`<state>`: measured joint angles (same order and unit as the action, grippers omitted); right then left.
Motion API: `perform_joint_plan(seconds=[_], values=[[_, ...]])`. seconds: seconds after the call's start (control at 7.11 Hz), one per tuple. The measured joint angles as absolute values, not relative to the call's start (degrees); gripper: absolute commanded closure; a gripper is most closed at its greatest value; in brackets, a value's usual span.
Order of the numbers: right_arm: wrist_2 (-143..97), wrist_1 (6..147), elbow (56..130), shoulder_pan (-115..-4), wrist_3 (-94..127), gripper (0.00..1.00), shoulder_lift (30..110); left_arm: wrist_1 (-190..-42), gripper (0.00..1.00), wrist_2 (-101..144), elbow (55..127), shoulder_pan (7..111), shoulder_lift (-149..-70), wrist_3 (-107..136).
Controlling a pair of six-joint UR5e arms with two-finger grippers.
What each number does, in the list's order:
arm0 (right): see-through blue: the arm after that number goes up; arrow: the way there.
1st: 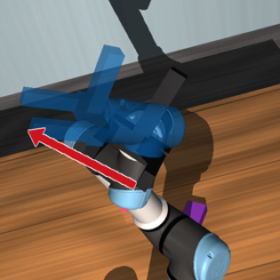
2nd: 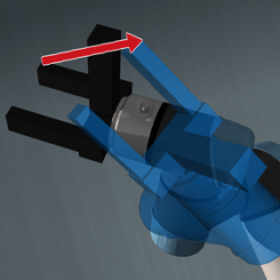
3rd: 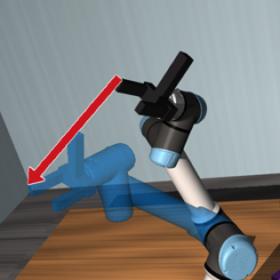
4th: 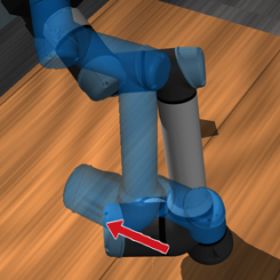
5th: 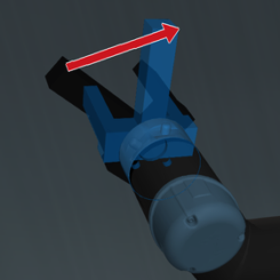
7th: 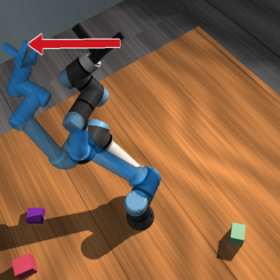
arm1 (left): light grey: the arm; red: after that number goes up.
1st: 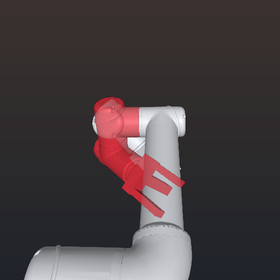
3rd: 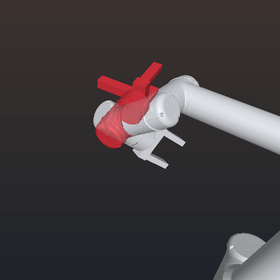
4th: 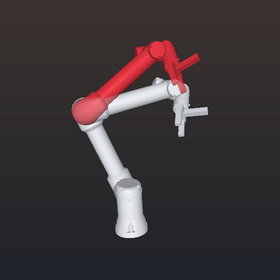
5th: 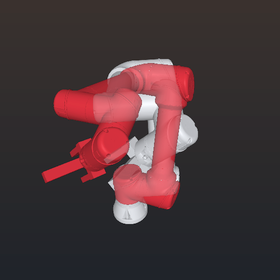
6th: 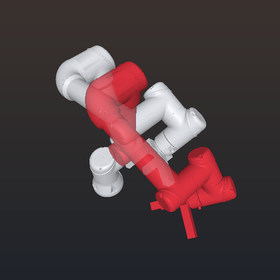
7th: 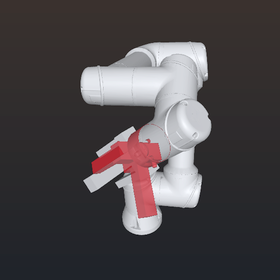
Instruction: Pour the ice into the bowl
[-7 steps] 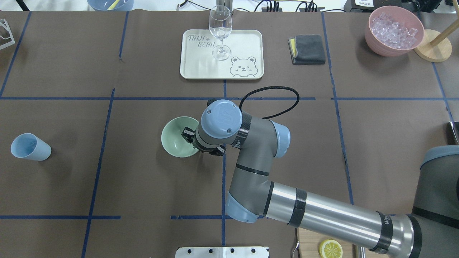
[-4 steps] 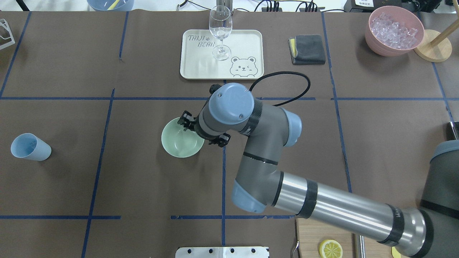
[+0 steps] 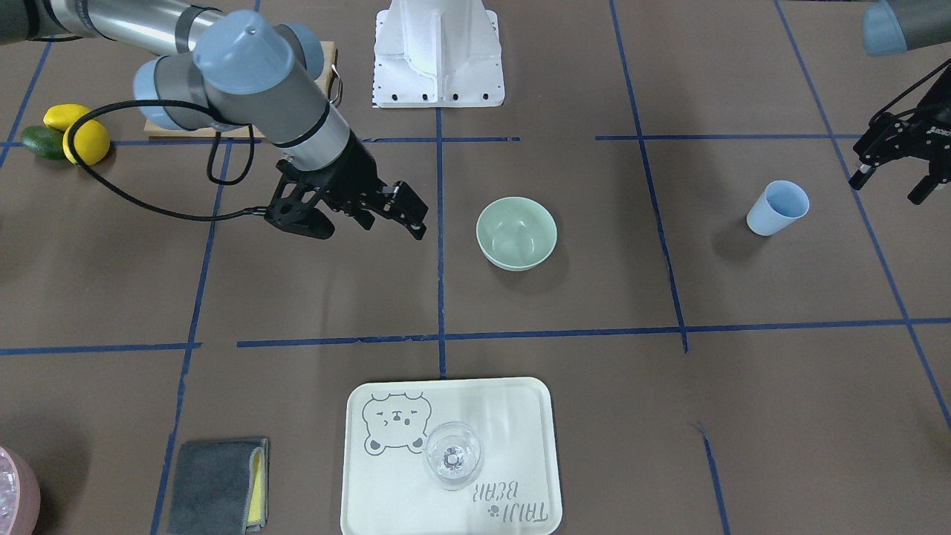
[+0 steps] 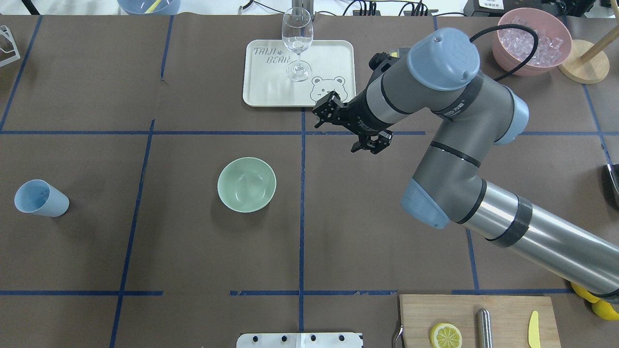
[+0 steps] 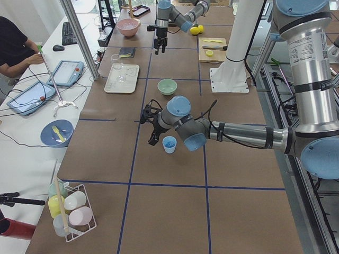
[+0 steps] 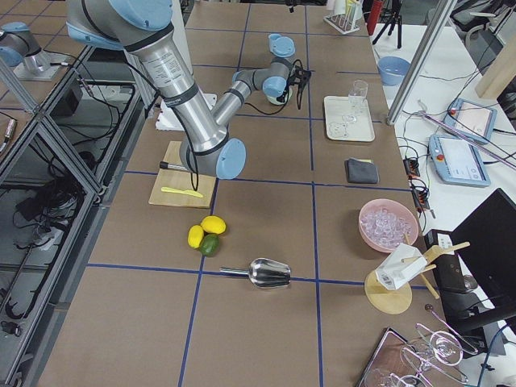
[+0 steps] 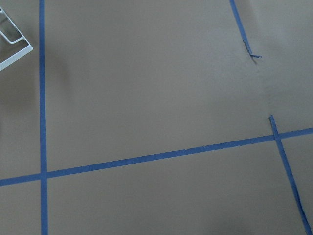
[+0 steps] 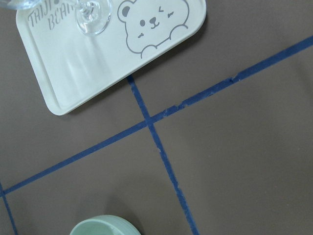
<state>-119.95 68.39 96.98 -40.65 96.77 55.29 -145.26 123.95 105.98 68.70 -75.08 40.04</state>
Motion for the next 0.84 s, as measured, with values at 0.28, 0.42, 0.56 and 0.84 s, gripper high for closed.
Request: perform_joint_plan(seconds=[0.28,0.42,0.56,0.84], values=[[-120.33,68.38,97.43,-41.86,94.88,0.0,56.56,-154.99,0.0,110.24,105.83,57.54,-70.12,51.73],[-120.07,68.38,97.51,-41.88,94.67,0.0,56.71,-157.39,0.0,100.16,105.89,49.34,-67.22,57.21],[-119.79,68.38,97.56,-41.82,94.6,0.0,56.73,-159.94,0.0,90.06,105.98,41.21,-64.18,63.47],[-119.4,68.38,97.61,-41.65,94.51,0.0,56.63,-164.52,0.01,74.42,106.03,28.56,-59.64,72.43]])
